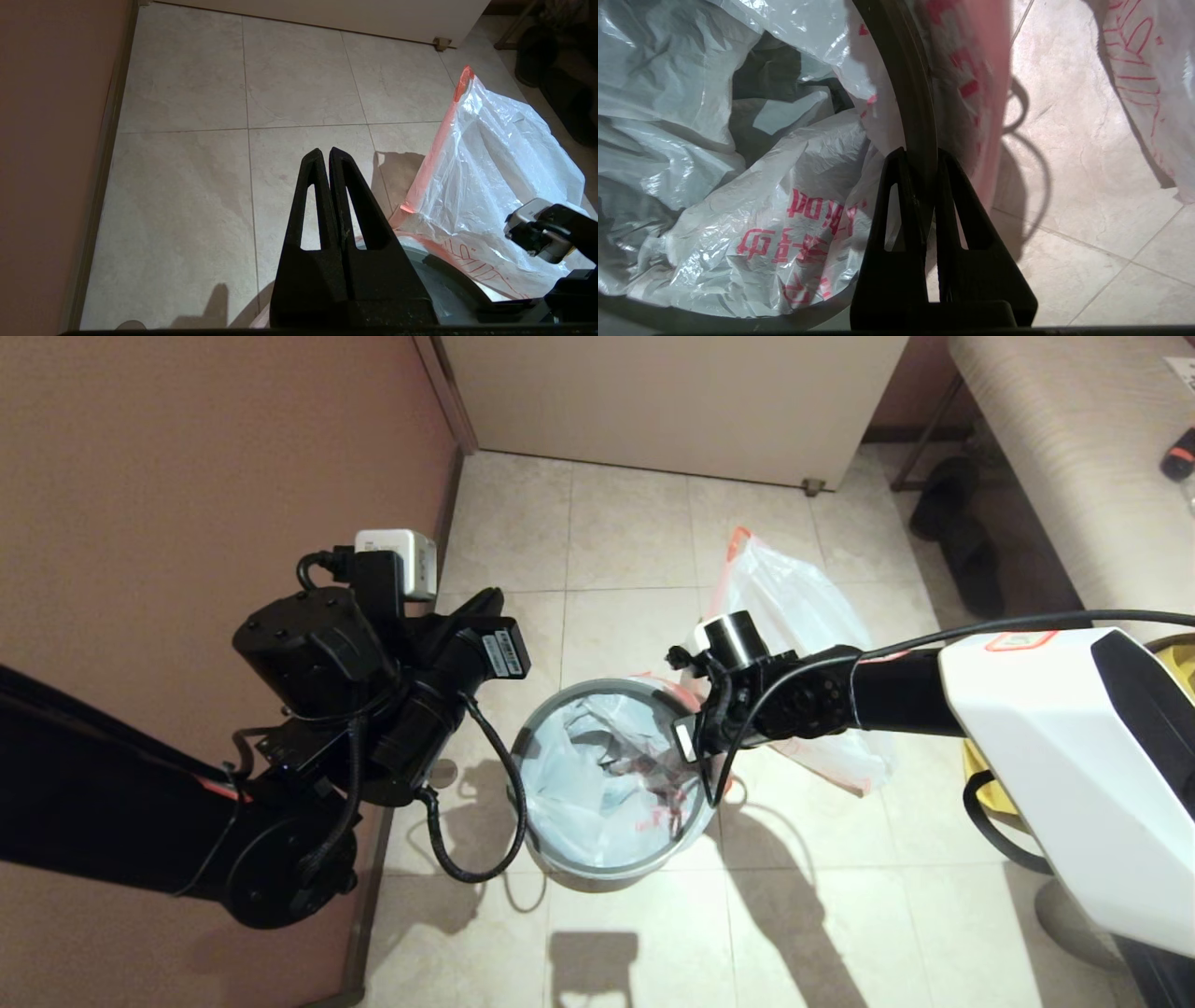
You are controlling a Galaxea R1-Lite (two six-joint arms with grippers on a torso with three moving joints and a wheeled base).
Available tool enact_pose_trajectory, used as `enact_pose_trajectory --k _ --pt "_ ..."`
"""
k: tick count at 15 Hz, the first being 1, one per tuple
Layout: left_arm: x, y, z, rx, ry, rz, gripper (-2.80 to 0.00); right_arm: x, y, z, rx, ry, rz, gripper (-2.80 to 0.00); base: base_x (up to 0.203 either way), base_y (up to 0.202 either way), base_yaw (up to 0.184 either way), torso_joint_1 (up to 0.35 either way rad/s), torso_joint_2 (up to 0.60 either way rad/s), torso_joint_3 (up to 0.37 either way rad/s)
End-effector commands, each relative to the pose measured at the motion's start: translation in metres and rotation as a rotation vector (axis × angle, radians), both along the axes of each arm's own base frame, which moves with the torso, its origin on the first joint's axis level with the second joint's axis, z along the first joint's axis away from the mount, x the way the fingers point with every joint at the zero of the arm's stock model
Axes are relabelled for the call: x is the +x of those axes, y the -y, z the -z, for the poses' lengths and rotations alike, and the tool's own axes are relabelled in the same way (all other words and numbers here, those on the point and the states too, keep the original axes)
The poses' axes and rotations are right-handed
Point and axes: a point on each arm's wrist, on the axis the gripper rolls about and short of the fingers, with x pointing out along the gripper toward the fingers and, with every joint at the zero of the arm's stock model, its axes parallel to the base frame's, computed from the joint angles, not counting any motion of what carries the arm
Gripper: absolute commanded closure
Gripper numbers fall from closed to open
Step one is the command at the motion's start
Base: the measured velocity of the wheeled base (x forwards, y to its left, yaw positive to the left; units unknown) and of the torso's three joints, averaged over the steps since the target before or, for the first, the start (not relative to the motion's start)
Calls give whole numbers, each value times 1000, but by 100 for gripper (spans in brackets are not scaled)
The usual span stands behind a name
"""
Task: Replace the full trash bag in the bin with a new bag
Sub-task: Place the trash can ring on the trash can
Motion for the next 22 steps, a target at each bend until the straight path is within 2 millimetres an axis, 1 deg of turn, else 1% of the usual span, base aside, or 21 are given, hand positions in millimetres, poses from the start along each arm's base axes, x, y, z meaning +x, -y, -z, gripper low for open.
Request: enact_pose_trajectory --k 1,3,8,12,14,19,22 --pt "-1 0 -2 -5 8 -3 0 -3 1 -10 3 21 7 0 0 0 0 0 0 0" --pt "-2 -1 -3 -8 13 -3 0 -1 3 -8 -5 22 22 0 0 0 0 0 0 0" --pt "-2 -1 -3 -9 14 -3 0 7 7 8 -29 3 37 0 0 0 0 0 0 0" --pt "0 0 -1 -5 7 -3 0 15 7 15 -25 35 34 0 0 0 0 0 0 0" --pt "0 0 -1 -5 7 -3 0 16 6 18 -38 33 26 0 0 0 0 0 0 0" --pt "-1 0 -1 -5 8 -3 0 14 3 18 -39 34 17 0 0 0 0 0 0 0" --pt "0 0 -1 -5 7 -3 0 12 -4 27 -53 19 -2 0 0 0 0 0 0 0"
